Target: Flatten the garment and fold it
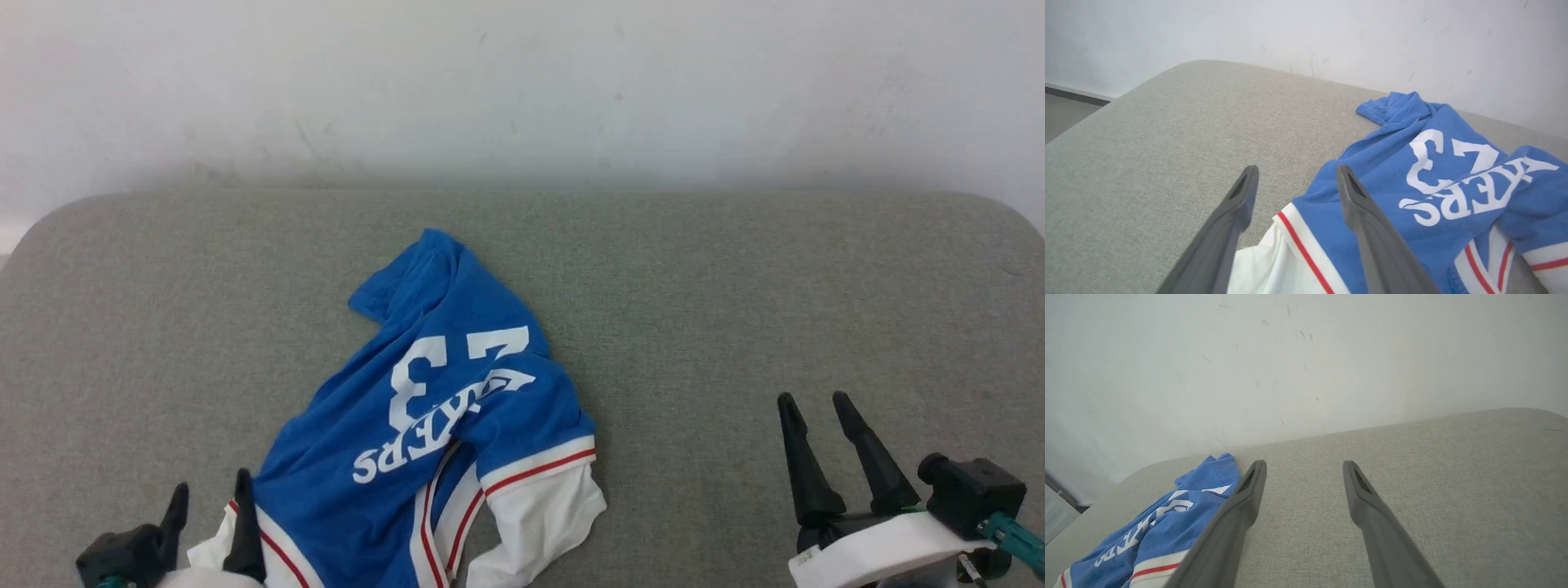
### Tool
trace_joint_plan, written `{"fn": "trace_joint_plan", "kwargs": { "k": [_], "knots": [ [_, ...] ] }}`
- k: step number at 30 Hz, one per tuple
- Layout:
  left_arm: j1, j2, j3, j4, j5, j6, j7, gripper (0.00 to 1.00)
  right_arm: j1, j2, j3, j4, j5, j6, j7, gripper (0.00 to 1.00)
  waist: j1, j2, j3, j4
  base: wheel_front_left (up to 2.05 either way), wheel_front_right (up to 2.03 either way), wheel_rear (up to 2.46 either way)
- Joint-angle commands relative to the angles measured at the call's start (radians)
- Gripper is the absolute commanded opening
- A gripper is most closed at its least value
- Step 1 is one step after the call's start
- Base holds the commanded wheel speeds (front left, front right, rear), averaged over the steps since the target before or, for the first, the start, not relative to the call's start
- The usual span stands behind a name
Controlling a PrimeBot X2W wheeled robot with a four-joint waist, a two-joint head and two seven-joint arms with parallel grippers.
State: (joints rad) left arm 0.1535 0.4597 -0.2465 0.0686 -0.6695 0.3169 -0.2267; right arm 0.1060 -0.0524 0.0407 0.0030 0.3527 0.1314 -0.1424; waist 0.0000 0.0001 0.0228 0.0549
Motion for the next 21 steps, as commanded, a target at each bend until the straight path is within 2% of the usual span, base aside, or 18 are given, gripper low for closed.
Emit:
{"fn": "trace_joint_plan", "kwargs": {
  "k": [1,6,12,13,18,21],
  "knots": [
    [-0.025,-0.018,-0.008,-0.007,0.025,-0.017,-0.019,1.00,0.008,0.002,0.002,0.006,-0.005,-0.001,0.008,1.00,0.0000,-0.0001,-0.011,-0.011,0.00,0.00,0.00],
    [-0.066,-0.071,0.003,-0.043,0.118,-0.079,-0.034,1.00,0.009,0.002,0.043,0.031,-0.023,-0.001,0.078,1.00,0.0000,-0.0001,-0.015,-0.016,0.00,0.00,0.00],
    [-0.066,-0.167,0.076,-0.103,0.255,-0.168,-0.035,1.00,-0.054,0.002,0.188,0.124,-0.045,-0.001,0.277,1.00,0.0000,-0.0001,-0.011,-0.012,0.00,0.00,0.00],
    [-0.066,-0.167,0.076,-0.103,0.255,-0.168,-0.035,1.00,-0.054,0.002,0.188,0.124,-0.045,-0.001,0.277,1.00,0.0000,-0.0001,-0.011,-0.012,0.00,0.00,0.00],
    [-0.073,-0.231,0.127,-0.115,0.324,-0.222,-0.035,1.00,-0.168,-0.002,0.312,0.234,0.009,-0.001,0.427,1.00,0.0000,-0.0001,0.011,0.011,0.00,0.00,0.00],
    [-0.086,-0.264,0.148,-0.113,0.355,-0.248,-0.035,1.00,-0.244,-0.008,0.363,0.307,0.032,-0.001,0.477,1.00,0.0000,-0.0001,0.027,0.036,0.00,0.00,0.00]
  ]
}}
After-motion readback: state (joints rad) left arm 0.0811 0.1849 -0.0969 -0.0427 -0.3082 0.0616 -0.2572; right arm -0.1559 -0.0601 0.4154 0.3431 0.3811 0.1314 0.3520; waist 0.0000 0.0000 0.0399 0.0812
